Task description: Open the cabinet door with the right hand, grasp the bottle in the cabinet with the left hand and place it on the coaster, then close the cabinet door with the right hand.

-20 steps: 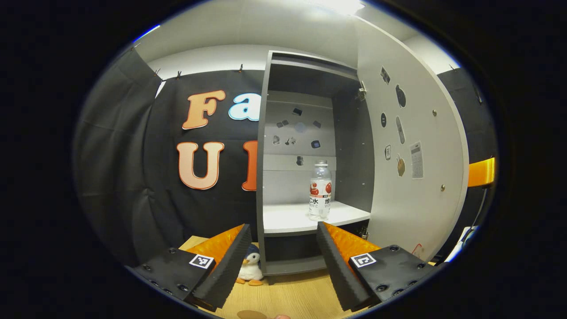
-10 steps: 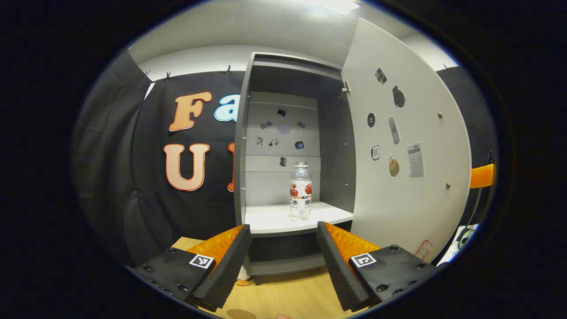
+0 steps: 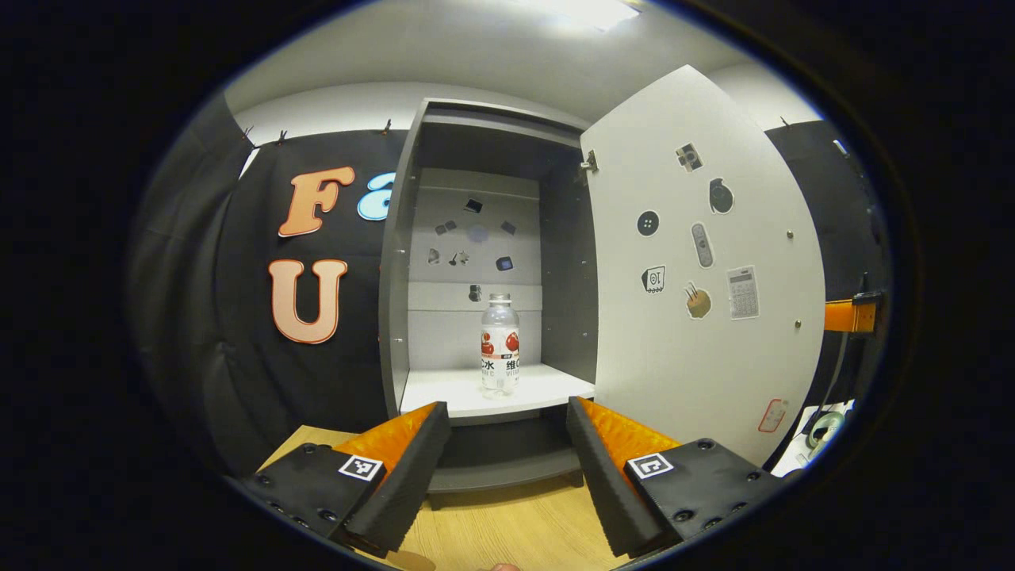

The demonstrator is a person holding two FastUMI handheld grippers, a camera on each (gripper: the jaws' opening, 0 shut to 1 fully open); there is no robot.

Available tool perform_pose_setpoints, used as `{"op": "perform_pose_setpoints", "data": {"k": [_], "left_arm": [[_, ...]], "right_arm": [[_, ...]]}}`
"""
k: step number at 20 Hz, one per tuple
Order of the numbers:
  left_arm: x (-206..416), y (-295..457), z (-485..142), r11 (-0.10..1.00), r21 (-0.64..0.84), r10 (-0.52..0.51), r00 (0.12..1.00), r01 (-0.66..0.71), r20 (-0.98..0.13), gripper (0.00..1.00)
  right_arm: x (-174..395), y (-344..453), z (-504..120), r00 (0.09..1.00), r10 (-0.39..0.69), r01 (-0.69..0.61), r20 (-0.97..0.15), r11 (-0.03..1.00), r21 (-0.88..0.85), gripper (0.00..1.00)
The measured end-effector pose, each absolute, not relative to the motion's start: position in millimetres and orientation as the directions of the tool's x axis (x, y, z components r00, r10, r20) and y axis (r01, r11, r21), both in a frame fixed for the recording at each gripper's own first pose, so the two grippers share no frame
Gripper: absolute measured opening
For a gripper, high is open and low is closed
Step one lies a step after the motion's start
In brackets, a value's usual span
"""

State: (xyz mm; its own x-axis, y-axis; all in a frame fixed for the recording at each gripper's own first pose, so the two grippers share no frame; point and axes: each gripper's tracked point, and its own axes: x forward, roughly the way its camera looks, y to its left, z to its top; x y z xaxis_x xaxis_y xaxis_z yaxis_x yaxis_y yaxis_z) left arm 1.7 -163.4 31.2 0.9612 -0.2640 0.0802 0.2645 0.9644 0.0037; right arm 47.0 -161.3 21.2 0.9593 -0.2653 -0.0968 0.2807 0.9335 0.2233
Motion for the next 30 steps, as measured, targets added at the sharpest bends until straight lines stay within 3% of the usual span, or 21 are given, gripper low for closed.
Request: {"op": "perform_pose_setpoints", "data": {"k": [3, 4, 5, 7, 11, 12, 13, 14, 15, 16, 25, 29, 30], "left_arm": [[-1, -167, 30, 0.967, 0.002, -0.255, 0.964, 0.256, 0.080, 0.96], [-2, -168, 31, 0.967, 0.000, -0.252, 0.964, 0.253, 0.080, 0.96], [-2, -168, 32, 0.969, 0.000, -0.248, 0.965, 0.249, 0.081, 0.96], [-3, -169, 32, 0.971, 0.002, -0.239, 0.968, 0.239, 0.081, 0.96], [-1, -168, 29, 0.976, 0.018, -0.217, 0.973, 0.217, 0.078, 0.96], [1, -168, 26, 0.977, 0.014, -0.215, 0.974, 0.214, 0.072, 0.96], [2, -170, 24, 0.976, 0.008, -0.216, 0.974, 0.216, 0.064, 0.96], [3, -172, 22, 0.975, 0.001, -0.221, 0.973, 0.221, 0.059, 0.99], [6, -174, 22, 0.973, -0.005, -0.229, 0.972, 0.229, 0.054, 0.96], [11, -175, 21, 0.971, -0.011, -0.237, 0.970, 0.238, 0.050, 0.96], [72, -177, 29, 0.949, 0.013, -0.314, 0.947, 0.314, 0.071, 0.96], [115, -182, 29, 0.931, 0.039, -0.364, 0.928, 0.363, 0.076, 0.96], [128, -184, 29, 0.929, 0.045, -0.370, 0.925, 0.368, 0.080, 0.96]], "right_arm": [[49, -164, 21, 0.961, -0.261, 0.273, -0.088, 0.945, 0.182, 0.33], [49, -165, 21, 0.960, -0.264, 0.276, -0.089, 0.946, 0.168, 0.39], [46, -165, 22, 0.958, -0.270, 0.283, -0.092, 0.945, 0.165, 0.34], [42, -165, 20, 0.957, -0.271, 0.285, -0.102, 0.943, 0.172, 0.40], [26, -162, 22, 0.958, -0.265, 0.281, -0.108, 0.942, 0.184, 0.61], [22, -161, 24, 0.958, -0.267, 0.283, -0.107, 0.942, 0.180, 0.72], [17, -158, 26, 0.958, -0.267, 0.282, -0.104, 0.943, 0.177, 0.72], [13, -153, 29, 0.960, -0.263, 0.277, -0.098, 0.944, 0.179, 0.84], [11, -145, 33, 0.962, -0.256, 0.270, -0.095, 0.945, 0.184, 0.83], [10, -135, 36, 0.966, -0.243, 0.256, -0.090, 0.948, 0.186, 0.92], [35, -45, 64, 0.980, -0.192, 0.199, -0.053, 0.957, 0.213, 0.93], [67, -33, 64, 0.974, -0.219, 0.225, -0.053, 0.951, 0.211, 0.93], [74, -29, 65, 0.971, -0.233, 0.238, -0.047, 0.950, 0.201, 0.88]]}}
